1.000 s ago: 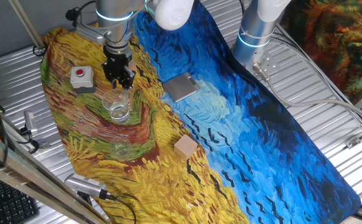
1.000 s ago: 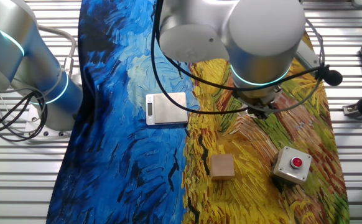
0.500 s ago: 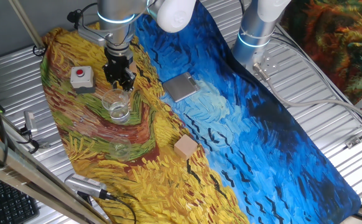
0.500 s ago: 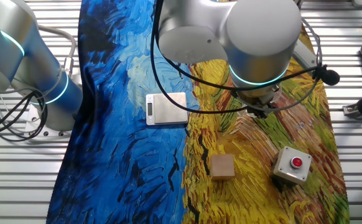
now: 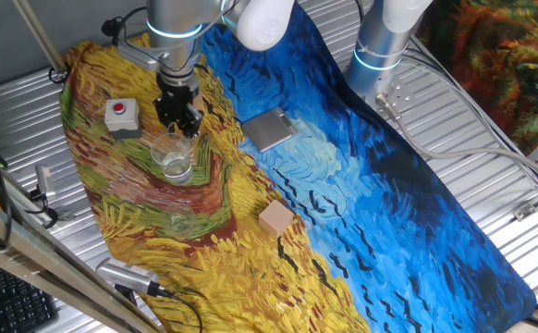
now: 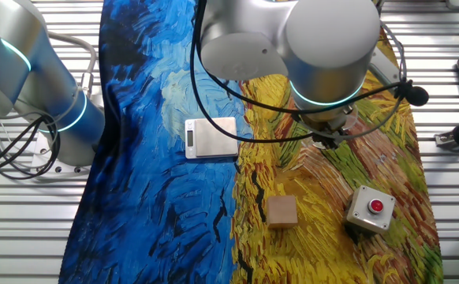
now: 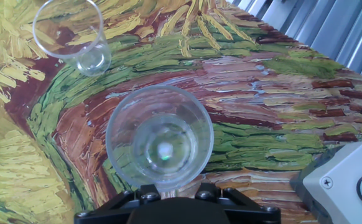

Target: Pour the water from one cup into another empty cup

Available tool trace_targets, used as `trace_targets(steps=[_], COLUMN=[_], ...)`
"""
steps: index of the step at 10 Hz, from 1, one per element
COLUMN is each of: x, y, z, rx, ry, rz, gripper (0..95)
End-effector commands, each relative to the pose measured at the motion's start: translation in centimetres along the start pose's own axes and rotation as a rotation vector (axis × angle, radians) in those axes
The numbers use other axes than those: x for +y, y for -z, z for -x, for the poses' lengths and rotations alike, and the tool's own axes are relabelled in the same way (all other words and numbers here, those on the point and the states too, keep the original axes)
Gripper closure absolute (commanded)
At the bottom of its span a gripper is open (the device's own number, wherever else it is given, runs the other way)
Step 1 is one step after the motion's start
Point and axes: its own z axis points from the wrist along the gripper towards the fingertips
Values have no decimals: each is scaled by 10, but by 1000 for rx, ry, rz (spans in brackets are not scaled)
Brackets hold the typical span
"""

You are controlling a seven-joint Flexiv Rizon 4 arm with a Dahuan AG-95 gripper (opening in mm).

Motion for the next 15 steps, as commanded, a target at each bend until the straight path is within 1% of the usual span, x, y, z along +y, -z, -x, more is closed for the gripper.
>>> trace_targets(steps=[1, 4, 8, 12, 15], x=[1, 2, 4, 11, 11], y=[0, -2, -3, -10, -12], z=[0, 0, -4, -1, -2], rx=[-1, -5, -10, -17, -17], ry=[-1, -4, -9, -22, -18], rz=[0, 1, 3, -5, -8], gripper=[570, 570, 570, 570, 570])
